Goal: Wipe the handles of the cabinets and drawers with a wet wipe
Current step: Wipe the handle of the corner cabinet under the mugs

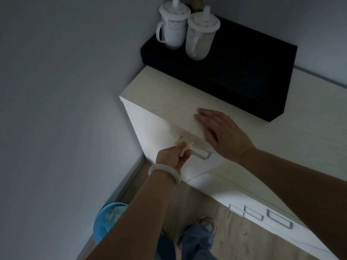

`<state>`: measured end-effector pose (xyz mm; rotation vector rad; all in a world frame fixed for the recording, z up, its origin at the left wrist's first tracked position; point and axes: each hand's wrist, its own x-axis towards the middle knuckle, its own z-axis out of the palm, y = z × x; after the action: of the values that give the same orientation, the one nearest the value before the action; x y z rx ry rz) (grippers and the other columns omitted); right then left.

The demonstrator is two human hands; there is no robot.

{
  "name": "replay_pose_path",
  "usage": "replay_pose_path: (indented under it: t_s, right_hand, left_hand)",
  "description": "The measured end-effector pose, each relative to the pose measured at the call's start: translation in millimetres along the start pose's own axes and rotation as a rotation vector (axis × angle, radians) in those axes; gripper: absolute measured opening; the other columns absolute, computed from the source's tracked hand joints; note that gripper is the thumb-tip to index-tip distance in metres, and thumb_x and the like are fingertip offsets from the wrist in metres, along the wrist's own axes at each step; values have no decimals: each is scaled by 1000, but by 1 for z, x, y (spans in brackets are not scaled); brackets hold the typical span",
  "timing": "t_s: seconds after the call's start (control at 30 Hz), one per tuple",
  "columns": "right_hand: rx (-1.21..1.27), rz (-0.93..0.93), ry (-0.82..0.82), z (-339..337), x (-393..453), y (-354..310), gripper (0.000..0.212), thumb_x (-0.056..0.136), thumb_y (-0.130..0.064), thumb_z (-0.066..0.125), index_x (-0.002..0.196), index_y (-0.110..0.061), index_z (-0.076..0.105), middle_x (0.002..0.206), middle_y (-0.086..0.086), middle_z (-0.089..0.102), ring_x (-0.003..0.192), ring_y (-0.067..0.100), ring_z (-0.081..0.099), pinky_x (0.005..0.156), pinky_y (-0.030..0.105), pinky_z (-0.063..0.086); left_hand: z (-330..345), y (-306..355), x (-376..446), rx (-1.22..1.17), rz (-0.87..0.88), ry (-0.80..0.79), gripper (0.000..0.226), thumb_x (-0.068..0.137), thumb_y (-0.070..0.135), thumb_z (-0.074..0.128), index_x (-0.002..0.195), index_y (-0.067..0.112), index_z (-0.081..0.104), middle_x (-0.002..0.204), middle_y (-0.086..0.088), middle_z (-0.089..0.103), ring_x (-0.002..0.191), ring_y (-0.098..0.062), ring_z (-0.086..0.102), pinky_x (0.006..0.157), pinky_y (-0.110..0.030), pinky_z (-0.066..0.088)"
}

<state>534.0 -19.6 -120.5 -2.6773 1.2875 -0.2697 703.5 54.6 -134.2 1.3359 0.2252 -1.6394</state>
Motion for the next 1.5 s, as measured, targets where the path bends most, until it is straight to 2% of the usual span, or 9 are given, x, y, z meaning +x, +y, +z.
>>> replay_pose_path:
  t_s: [0.2,0.3,0.57,0.7,0.87,1.1,1.2,1.3,1.5]
  right_hand:
    - [2,-2,8,1,0,-2,50,98,-34,31,147,-22,38,153,-3,36,140,13,31,116,31,23]
    - [11,3,5,0,0,-1,51,98,-34,31,147,-22,38,153,-2,36,140,13,32,116,33,25]
    - [21,-7,10,2,1,2,50,98,-32,33,147,-21,39,153,-2,36,140,14,32,116,36,27]
    - [36,-16,8,3,1,2,50,98,-32,33,146,-20,39,153,-1,36,140,14,33,115,38,30]
    - [39,-13,13,4,0,4,50,98,-32,35,147,-21,39,154,-3,36,140,13,32,117,34,26]
    - [52,-15,5,4,0,3,50,98,-33,33,147,-21,38,154,-2,35,140,13,32,116,38,28]
    - [61,-18,8,3,0,3,50,98,-32,33,147,-21,38,154,-2,35,140,13,32,116,38,28]
    - [64,-12,8,2,0,3,50,98,-33,32,147,-21,38,154,-2,35,140,12,32,117,37,28]
    - [75,-11,3,4,0,5,50,98,-34,32,147,-22,38,154,-3,34,141,12,31,116,39,29]
  left_hand:
    - [11,-19,-2,49,-24,-7,7,86,-1,66,87,-8,65,84,-16,66,59,-18,62,57,-22,58]
    - [16,-22,-6,96,-98,-43,17,85,-5,65,99,-14,62,85,-19,64,49,-17,62,48,-21,55]
    - [17,-36,-8,85,-24,-16,5,85,-2,67,86,-7,67,78,-13,67,53,-15,63,61,-22,58]
    - [30,-50,-12,131,-39,-42,21,87,-5,63,106,-13,62,77,-10,63,57,-16,63,54,-20,55]
    - [14,-32,-3,170,63,18,7,82,-1,71,81,-5,67,76,-13,69,51,-14,64,60,-21,58]
    - [39,-73,9,327,43,-44,19,88,5,65,72,10,55,40,11,58,41,-2,59,71,-29,57]
    - [36,-80,14,253,92,-16,17,87,5,65,73,11,57,46,8,61,45,-4,60,73,-30,56]
    - [34,-80,6,81,150,-18,10,81,2,71,88,8,67,74,-3,71,62,-11,65,76,-26,55]
    - [26,-78,5,-25,89,-200,14,84,-2,67,78,10,62,51,5,50,55,-8,51,75,-24,51]
